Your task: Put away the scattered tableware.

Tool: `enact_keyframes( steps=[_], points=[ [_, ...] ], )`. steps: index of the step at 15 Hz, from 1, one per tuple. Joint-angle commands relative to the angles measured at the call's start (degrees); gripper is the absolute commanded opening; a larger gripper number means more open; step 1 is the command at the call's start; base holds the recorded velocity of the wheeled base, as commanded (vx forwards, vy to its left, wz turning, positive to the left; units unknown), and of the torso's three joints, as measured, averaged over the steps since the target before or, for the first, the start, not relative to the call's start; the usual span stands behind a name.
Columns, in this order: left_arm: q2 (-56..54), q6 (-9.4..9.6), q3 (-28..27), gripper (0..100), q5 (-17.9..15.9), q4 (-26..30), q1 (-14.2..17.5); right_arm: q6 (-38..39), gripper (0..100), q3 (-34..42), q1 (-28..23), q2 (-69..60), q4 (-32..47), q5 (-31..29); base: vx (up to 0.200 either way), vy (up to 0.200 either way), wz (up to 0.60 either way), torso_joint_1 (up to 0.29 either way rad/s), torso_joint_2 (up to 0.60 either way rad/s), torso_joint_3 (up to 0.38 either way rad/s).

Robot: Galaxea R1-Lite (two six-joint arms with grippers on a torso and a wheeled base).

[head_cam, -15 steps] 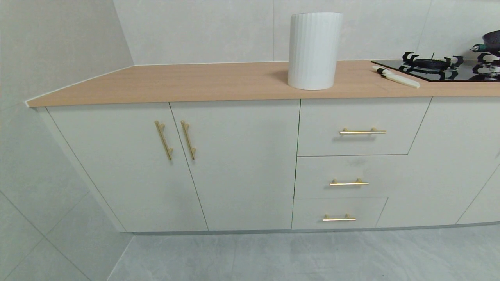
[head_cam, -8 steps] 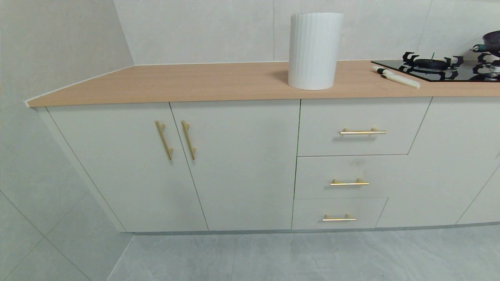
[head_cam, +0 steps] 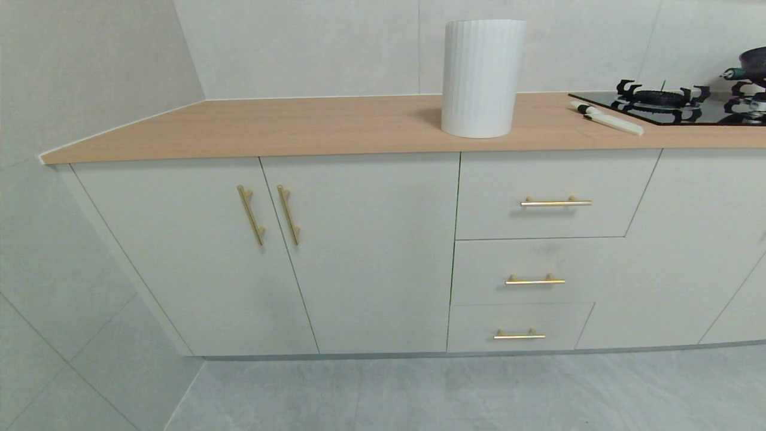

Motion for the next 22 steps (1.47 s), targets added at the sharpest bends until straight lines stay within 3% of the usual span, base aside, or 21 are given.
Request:
enact_keyframes(
  steps=[1, 8, 22],
  points=[
    [0.0, -0.02, 0.01, 100, 0.02, 0.0, 0.02, 0.36, 100, 0.02, 0.02, 0.14, 0.15, -0.05, 0.0, 0.0, 0.0, 0.0, 0.0, 0.0],
    [0.0, 0.07, 0.01, 100, 0.02, 0.0, 0.02, 0.36, 100, 0.02, 0.02, 0.14, 0.15, -0.14, 0.0, 0.0, 0.0, 0.0, 0.0, 0.0],
    [0.0, 0.07, 0.01, 100, 0.02, 0.0, 0.02, 0.36, 100, 0.02, 0.02, 0.14, 0.15, -0.05, 0.2, 0.0, 0.0, 0.001, 0.0, 0.002]
  ],
)
